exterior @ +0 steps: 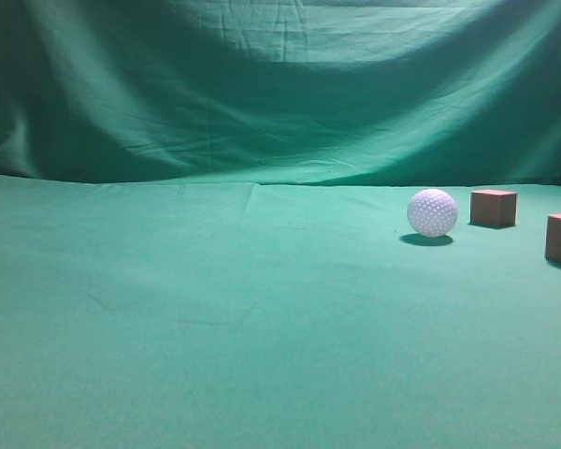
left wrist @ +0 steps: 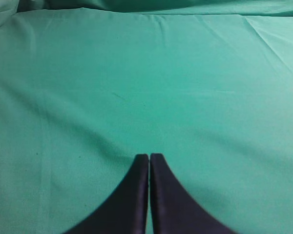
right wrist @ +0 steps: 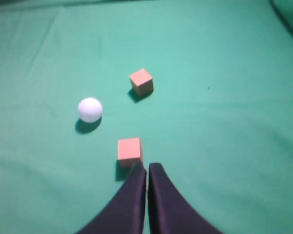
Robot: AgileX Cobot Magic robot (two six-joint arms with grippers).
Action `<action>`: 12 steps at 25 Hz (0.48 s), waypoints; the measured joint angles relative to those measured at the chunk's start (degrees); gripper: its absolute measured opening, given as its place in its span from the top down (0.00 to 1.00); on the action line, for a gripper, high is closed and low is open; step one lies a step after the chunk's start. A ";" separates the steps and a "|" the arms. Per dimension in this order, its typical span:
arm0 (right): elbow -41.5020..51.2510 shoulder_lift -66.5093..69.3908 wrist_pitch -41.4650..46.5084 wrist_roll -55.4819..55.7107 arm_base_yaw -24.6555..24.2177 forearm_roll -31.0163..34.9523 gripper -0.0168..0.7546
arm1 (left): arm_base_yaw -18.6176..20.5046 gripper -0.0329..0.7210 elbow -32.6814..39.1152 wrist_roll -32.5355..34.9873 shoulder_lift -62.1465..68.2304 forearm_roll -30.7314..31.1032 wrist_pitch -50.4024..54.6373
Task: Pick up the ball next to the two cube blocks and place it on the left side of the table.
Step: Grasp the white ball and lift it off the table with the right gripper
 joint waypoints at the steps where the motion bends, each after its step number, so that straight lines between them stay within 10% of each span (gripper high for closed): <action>1: -1.29 2.19 1.20 -1.72 0.00 0.95 0.98 | 0.00 0.96 0.00 0.00 0.00 0.00 0.00; 12: -17.89 26.46 7.52 -12.80 12.29 4.45 0.98 | 0.00 0.96 0.00 0.00 0.00 0.00 0.00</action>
